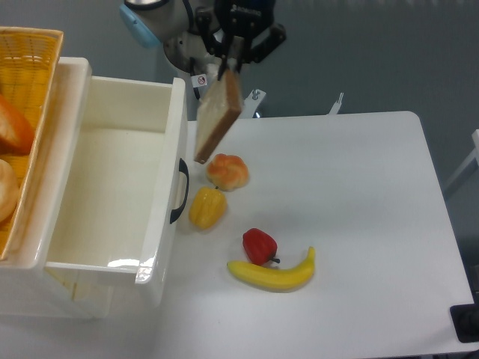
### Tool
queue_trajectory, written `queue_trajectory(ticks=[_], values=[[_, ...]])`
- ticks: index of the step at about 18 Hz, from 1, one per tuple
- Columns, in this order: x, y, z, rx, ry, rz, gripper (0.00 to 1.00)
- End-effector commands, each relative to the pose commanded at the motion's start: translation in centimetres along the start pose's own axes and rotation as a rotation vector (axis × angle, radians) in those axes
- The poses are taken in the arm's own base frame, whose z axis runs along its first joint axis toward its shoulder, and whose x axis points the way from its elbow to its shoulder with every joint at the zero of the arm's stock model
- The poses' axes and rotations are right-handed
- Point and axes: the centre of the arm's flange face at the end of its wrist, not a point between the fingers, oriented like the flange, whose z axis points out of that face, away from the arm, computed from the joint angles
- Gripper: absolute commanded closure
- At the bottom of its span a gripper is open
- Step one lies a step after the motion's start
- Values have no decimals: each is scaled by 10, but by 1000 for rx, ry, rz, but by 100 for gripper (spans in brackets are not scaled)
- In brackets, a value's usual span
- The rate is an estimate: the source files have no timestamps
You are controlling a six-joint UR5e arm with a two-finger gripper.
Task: Place the toast in the upper white drawer
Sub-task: 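Carry the toast over toward the open white drawer, then lower the toast into the drawer and open the gripper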
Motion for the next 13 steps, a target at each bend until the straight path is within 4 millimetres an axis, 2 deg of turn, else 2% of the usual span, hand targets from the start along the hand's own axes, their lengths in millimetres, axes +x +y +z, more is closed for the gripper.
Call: queue_trajectory(ticks=[4, 11, 13], values=[[21, -2, 25, -42, 33, 10, 73], [41, -13, 55, -96, 73, 38, 72], [40, -17, 65, -113, 83, 39, 72]])
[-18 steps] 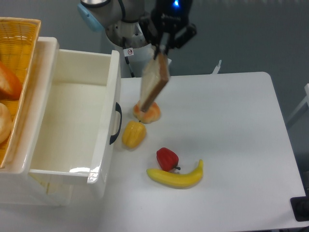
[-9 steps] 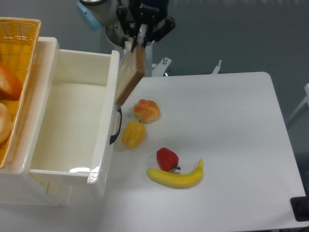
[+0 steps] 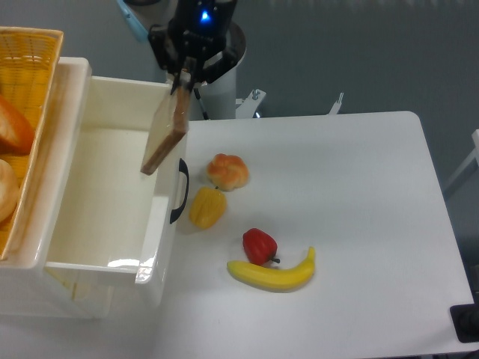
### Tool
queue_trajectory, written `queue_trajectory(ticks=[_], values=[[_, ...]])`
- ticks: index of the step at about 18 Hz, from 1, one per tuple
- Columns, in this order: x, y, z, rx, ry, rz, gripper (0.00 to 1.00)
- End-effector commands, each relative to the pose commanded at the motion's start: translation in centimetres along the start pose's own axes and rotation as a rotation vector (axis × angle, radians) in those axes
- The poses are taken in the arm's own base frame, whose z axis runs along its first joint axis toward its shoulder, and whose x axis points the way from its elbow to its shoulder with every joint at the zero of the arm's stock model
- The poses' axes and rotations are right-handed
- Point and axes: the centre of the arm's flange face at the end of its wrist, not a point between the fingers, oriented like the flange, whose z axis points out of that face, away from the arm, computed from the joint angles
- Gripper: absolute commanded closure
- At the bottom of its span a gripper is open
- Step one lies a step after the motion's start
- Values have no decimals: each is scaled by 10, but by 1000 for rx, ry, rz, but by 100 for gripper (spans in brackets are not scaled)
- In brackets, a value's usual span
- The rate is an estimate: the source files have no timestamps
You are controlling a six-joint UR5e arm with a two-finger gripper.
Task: Place the toast in the upper white drawer
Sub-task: 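Lower the toast into the drawer and open the gripper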
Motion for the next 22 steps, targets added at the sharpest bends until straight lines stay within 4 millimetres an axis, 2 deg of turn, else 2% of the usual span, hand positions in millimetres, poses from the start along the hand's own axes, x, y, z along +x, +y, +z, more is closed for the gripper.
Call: queue_trajectory(ticks=[8, 15, 17, 18, 21, 22], values=[[19, -32, 37, 2, 15, 5, 72], [30, -38, 51, -23, 27, 31, 69], [29, -40, 55, -29, 30, 37, 59], [28, -41, 56, -29, 30, 46, 48], [27, -42, 58, -31, 30, 49, 36], [27, -43, 58, -27, 28, 52, 27]])
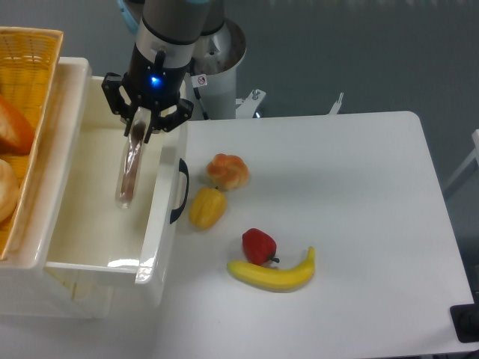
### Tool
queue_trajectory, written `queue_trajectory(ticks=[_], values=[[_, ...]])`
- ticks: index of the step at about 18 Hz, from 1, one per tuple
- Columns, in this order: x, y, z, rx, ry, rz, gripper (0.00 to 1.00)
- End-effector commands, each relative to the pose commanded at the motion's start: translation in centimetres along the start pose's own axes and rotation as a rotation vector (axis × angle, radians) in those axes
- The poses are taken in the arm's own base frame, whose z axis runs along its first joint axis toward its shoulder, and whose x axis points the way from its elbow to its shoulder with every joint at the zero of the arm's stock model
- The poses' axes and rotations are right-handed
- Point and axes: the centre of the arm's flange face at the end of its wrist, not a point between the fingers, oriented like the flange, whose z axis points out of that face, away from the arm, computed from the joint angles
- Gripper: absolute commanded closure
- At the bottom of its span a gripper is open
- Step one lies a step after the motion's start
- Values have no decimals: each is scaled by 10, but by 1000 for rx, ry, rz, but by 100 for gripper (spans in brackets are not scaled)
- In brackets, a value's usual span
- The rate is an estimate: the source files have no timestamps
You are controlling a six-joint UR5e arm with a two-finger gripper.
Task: Place the toast in the upper white drawer
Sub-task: 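Lower the toast into the drawer and open the gripper, then raise the open gripper up out of the drawer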
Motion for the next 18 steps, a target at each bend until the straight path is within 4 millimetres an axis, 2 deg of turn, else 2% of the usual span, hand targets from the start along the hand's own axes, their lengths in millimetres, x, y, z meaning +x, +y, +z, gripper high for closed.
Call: queue_trajectory(ticks=[3, 7, 9, 12, 13, 15, 18], values=[[-1, -1, -3, 11, -7, 2, 19], [-2, -2, -5, 16, -27, 6, 13], [-13, -1, -10, 24, -32, -8, 13], [-44, -2, -27, 89, -67, -20, 9], [-48, -3, -31, 111, -80, -17, 8], [-57, -8, -37, 158, -108, -7, 0], [-71, -15, -37, 173, -123, 12, 0]])
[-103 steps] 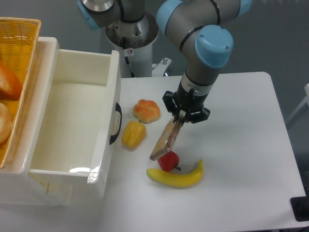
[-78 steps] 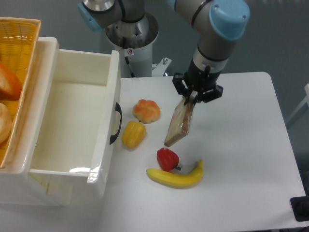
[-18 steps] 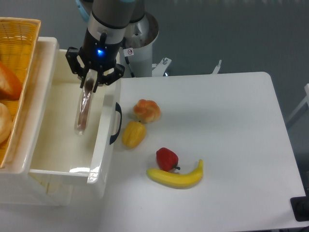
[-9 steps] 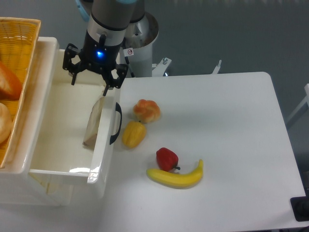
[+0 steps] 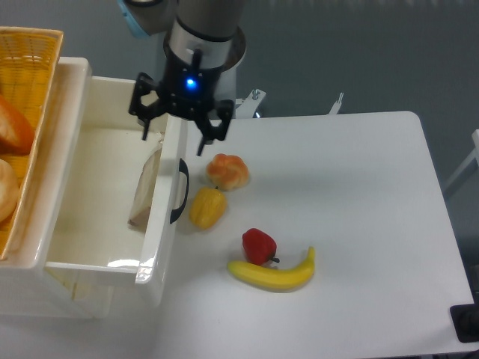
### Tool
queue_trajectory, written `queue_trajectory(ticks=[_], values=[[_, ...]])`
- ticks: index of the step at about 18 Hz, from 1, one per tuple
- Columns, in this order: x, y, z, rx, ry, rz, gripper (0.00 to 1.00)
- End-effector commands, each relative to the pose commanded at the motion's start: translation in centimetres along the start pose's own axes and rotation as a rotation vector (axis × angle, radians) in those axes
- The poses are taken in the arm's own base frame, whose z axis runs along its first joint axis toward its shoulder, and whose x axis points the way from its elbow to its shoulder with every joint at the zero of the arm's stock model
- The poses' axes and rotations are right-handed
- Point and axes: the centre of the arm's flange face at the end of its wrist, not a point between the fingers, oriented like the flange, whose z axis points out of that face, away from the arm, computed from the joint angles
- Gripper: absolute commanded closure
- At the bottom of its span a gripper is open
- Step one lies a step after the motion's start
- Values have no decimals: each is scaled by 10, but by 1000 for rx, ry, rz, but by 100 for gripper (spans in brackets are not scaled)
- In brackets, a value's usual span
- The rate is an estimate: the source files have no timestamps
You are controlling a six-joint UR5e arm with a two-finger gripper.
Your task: Place the toast in the upper white drawer
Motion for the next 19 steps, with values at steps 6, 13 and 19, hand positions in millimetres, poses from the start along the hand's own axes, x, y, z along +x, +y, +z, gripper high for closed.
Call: queue_trajectory(ticks=[6, 13, 19], values=[[-46, -6, 12, -29, -63, 51, 0], [-72, 7, 20, -154, -171, 229, 0], [-100, 13, 52, -292, -240, 216, 0]])
